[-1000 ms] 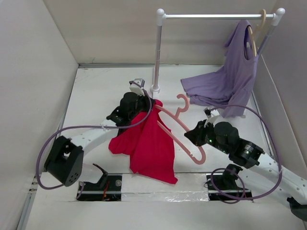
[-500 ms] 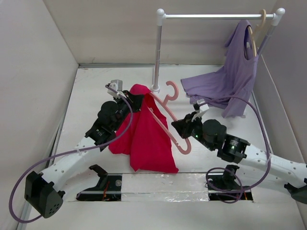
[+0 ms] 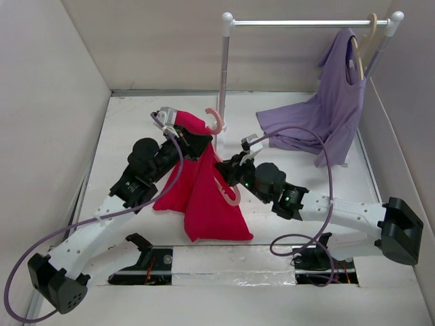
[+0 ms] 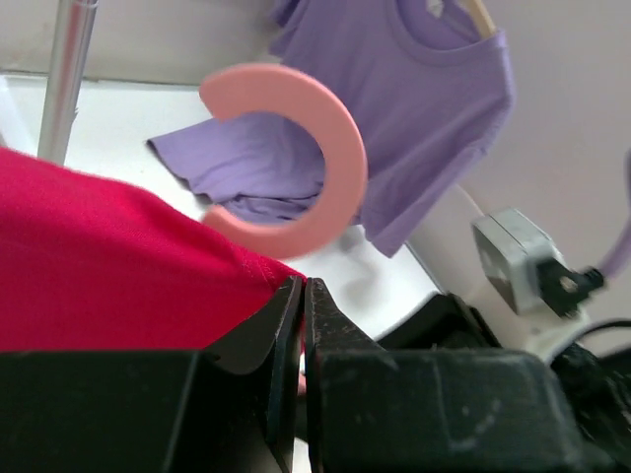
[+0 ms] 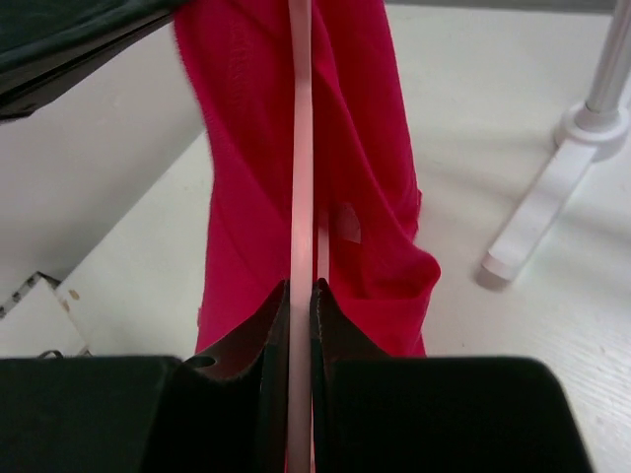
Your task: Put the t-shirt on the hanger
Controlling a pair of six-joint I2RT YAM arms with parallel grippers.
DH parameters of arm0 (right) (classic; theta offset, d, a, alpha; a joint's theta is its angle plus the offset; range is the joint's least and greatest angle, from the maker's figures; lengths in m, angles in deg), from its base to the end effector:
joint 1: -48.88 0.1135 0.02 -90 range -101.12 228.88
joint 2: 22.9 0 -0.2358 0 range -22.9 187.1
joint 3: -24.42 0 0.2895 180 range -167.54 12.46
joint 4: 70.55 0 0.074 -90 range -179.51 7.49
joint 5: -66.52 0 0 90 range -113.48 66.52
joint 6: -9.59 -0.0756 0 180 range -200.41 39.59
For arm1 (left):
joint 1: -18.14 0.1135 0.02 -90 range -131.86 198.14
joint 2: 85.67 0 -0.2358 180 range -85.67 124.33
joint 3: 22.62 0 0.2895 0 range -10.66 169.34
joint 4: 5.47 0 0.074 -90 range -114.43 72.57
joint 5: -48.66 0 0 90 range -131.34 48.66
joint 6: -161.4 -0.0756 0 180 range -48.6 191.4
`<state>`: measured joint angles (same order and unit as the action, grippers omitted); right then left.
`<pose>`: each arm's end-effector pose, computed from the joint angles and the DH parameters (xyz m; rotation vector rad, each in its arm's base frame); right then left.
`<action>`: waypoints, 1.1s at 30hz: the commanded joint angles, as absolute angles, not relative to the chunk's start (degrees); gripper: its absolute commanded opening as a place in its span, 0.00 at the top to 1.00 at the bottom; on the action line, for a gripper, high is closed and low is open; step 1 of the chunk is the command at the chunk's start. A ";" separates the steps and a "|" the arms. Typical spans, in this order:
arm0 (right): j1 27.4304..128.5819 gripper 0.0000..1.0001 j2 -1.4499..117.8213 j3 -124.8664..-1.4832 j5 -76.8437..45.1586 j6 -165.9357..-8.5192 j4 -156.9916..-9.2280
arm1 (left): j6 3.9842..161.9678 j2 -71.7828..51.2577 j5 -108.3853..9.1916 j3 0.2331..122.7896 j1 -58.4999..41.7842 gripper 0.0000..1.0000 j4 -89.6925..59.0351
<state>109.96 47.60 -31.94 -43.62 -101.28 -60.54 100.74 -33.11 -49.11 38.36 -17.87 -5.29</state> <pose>0.2001 0.3083 0.2546 -0.3164 1.6708 0.7986 0.2450 -0.1907 0.3654 0.2055 1.4909 -1.0275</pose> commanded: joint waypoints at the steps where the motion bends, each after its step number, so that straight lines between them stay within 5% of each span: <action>1: 109.00 1.00 48.38 -34.92 -43.17 -99.40 -43.86 | 101.01 -38.29 -53.29 42.17 -18.25 1.00 -5.64; 15: 108.20 1.00 54.47 -33.96 -45.27 -90.09 -5.27 | 99.26 -41.10 -59.98 42.52 -18.25 1.00 -9.08; 25: 108.91 1.00 58.58 -42.12 -46.43 -83.66 -10.00 | 98.64 -40.40 -56.73 42.51 -18.25 1.00 -12.76; 29: 109.44 1.00 55.60 -38.71 -47.99 -83.23 -7.81 | 98.03 -42.51 -54.43 44.44 -18.25 0.68 -11.99; 33: 109.44 1.00 53.67 -36.76 -48.62 -83.23 -8.07 | 96.97 -40.67 -53.82 49.62 -18.25 0.60 -11.55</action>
<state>109.00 57.59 -36.86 -46.25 -84.66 -18.88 98.31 -40.44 -54.44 44.10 -17.91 -14.60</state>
